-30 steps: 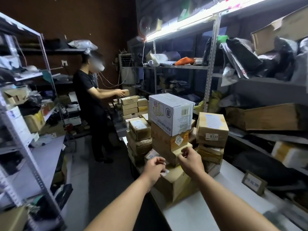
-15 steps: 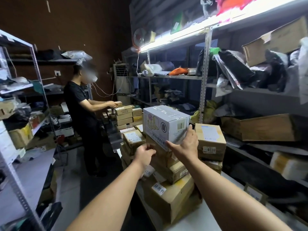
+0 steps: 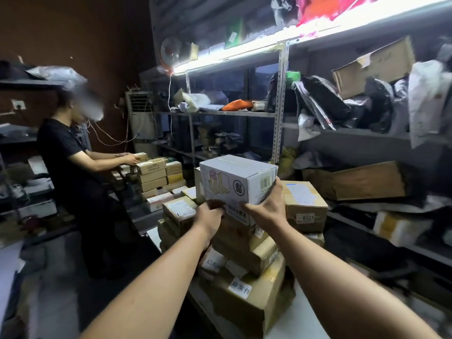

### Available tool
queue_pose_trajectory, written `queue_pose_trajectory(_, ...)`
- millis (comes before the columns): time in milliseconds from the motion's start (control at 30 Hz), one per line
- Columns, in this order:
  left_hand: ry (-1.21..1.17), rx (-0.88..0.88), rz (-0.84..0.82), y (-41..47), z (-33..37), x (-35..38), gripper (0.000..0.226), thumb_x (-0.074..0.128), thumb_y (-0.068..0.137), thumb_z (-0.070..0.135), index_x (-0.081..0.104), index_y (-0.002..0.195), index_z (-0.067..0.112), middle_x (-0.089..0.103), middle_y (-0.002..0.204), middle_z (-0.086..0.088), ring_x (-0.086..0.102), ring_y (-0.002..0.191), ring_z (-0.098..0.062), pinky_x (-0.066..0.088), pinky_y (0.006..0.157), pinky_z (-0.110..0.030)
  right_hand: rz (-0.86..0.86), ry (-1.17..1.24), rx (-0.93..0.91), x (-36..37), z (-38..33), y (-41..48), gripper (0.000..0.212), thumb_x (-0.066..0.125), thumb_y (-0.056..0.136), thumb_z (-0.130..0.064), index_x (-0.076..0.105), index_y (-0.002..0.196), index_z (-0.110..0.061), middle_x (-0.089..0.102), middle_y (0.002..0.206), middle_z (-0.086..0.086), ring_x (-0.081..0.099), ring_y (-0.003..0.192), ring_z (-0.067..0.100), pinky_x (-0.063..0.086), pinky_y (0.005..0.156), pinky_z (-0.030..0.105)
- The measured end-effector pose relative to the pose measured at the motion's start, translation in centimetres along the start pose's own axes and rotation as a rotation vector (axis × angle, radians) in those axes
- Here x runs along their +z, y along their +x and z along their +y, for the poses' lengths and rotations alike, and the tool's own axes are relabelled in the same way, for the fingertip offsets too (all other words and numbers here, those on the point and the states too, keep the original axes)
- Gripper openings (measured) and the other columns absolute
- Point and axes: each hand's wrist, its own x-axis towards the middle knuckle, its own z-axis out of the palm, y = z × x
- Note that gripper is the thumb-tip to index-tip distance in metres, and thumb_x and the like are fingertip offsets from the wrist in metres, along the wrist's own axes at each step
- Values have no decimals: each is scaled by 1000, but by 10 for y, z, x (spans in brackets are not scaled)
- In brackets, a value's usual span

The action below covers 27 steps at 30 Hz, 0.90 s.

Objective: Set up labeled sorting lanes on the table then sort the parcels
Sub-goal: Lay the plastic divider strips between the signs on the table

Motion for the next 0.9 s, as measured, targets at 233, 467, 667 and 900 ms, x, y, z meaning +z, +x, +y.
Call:
queue_pose_trajectory(233, 13, -3, -104, 2, -3, 0, 21, 53, 99, 16, 70, 105, 27, 73, 108, -2, 64, 108, -24, 49, 103, -50, 69, 3, -24, -4, -5, -17, 111, 91, 54, -44, 31, 146, -29, 48, 128, 1, 47, 119, 18, 49, 99, 38)
queue_pose_trajectory(467, -154, -130, 4, 14, 23, 7, 65, 39, 83, 65, 60, 126, 22, 70, 118, -9, 65, 107, -31, 51, 98, -51, 163, -17, 17, -17, -15, -17, 113, 89, 54, -51, 32, 147, -23, 51, 124, 2, 52, 118, 22, 55, 98, 50)
queue_pose_trajectory(667, -222, -198, -175, -6, 44, 24, 64, 34, 93, 66, 58, 135, 25, 68, 123, -10, 64, 112, -29, 50, 101, -51, 220, 24, 53, -23, -18, -25, 112, 89, 53, -57, 32, 145, -27, 54, 126, 3, 55, 119, 22, 57, 97, 46)
queue_pose_trajectory(900, -134, -92, -119, 12, 13, 38, 55, 41, 82, 57, 60, 125, 28, 70, 118, -3, 63, 110, -29, 46, 104, -52, 222, 5, 68, -25, -21, -28, 118, 88, 52, -55, 26, 149, -28, 51, 128, 3, 53, 121, 24, 56, 98, 49)
